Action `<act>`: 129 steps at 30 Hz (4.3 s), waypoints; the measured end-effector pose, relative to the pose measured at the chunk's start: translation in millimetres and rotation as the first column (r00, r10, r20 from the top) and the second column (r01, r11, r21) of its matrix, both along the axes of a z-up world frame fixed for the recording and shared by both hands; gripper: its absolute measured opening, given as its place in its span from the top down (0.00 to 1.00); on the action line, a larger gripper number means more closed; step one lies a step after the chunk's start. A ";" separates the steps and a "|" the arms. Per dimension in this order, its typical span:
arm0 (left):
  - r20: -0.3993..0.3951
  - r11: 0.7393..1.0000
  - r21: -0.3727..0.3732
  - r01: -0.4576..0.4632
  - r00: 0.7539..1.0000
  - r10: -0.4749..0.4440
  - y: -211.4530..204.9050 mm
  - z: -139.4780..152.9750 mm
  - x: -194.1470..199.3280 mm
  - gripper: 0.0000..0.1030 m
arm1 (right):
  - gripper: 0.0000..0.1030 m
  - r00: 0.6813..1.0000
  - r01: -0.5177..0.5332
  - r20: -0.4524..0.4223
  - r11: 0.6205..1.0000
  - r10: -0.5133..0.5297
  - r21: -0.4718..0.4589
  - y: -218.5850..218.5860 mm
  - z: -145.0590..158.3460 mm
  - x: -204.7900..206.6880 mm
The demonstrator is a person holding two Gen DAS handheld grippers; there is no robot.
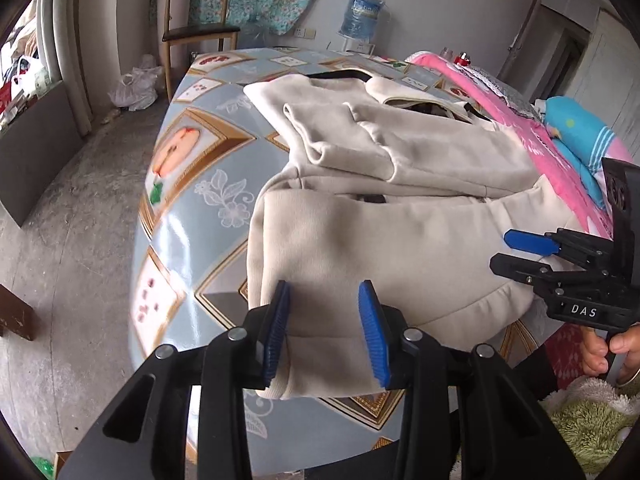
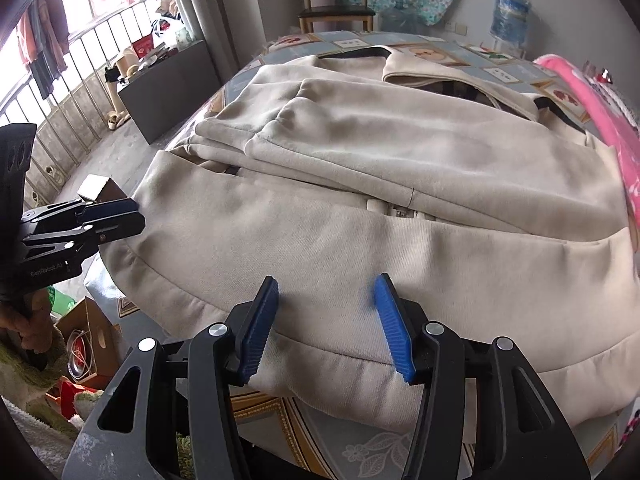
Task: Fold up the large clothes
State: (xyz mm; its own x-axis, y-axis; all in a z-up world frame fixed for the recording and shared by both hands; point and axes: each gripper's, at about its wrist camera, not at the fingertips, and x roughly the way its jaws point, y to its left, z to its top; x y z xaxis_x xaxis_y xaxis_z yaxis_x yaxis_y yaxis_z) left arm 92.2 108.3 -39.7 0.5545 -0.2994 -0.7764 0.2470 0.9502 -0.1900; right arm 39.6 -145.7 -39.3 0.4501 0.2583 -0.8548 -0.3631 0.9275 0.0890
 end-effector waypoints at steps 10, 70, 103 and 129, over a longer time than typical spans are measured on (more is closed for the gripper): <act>-0.023 0.998 -0.014 -0.063 0.998 0.063 14.3 6.3 33.9 0.65 | 0.47 1.000 -0.002 -0.017 1.000 0.003 0.019 -1.4 1.0 2.7; 0.025 0.965 0.127 0.230 0.972 -0.235 -51.1 14.1 -1.8 0.43 | 0.94 0.827 0.240 -0.524 0.714 0.204 0.658 44.5 -5.9 74.2; -0.095 1.000 0.000 -0.030 0.995 0.030 -52.1 -2.9 25.8 0.91 | 0.44 0.868 0.478 -0.353 0.785 -0.351 0.394 -265.3 12.6 111.6; -0.120 0.999 -0.014 -0.036 0.992 0.034 -49.5 -3.6 29.0 0.91 | 0.38 0.912 0.313 -0.352 0.913 -0.212 0.261 -237.0 18.0 75.4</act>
